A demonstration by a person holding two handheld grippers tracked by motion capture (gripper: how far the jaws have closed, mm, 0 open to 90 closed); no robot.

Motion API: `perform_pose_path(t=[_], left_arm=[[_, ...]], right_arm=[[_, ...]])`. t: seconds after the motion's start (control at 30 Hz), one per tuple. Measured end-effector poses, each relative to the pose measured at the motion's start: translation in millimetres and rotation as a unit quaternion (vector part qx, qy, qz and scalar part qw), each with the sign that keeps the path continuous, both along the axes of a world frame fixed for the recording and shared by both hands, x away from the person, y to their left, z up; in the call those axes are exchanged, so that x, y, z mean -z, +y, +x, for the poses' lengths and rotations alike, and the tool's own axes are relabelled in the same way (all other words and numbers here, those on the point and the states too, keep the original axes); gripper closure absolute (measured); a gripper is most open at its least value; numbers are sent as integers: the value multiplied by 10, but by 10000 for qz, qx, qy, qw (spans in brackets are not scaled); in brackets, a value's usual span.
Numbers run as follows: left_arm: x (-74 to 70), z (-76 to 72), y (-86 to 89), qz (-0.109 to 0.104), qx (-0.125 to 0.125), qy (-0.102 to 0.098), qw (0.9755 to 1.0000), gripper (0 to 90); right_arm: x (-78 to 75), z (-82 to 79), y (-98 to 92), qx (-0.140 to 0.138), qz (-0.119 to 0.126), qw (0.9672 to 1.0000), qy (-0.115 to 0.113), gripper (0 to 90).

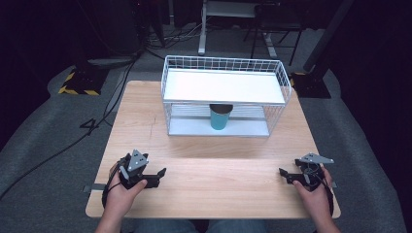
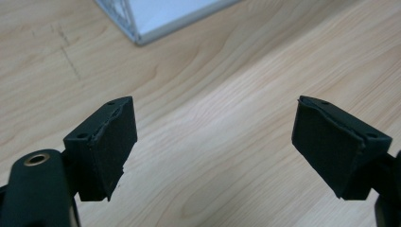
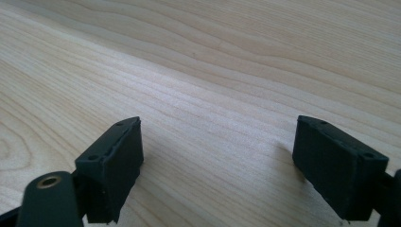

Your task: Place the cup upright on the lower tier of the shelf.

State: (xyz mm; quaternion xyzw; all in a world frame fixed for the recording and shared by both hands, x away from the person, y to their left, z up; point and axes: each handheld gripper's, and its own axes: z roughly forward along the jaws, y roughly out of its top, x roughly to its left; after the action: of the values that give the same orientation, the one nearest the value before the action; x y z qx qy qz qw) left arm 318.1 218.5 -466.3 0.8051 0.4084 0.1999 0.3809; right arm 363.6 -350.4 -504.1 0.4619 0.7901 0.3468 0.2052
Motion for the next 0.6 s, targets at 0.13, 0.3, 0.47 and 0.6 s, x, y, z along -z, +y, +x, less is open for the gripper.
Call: perform_pose_path(t=[0.13, 0.3, 0.47, 0.6], left_arm=[[114, 9, 87, 213, -48, 162, 9996, 155], [235, 6, 146, 252, -88, 406, 9988, 156], [313, -3, 199, 526, -22, 561, 9970, 156], [343, -6, 223, 450, -101, 659, 9968, 154]], right_arm=[[0, 0, -1, -4, 5, 10000, 2, 174], [0, 0, -1, -5, 4, 10000, 1, 174], [0, 0, -1, -5, 5, 10000, 1, 174], [0, 0, -1, -5, 6, 10000, 2, 174]])
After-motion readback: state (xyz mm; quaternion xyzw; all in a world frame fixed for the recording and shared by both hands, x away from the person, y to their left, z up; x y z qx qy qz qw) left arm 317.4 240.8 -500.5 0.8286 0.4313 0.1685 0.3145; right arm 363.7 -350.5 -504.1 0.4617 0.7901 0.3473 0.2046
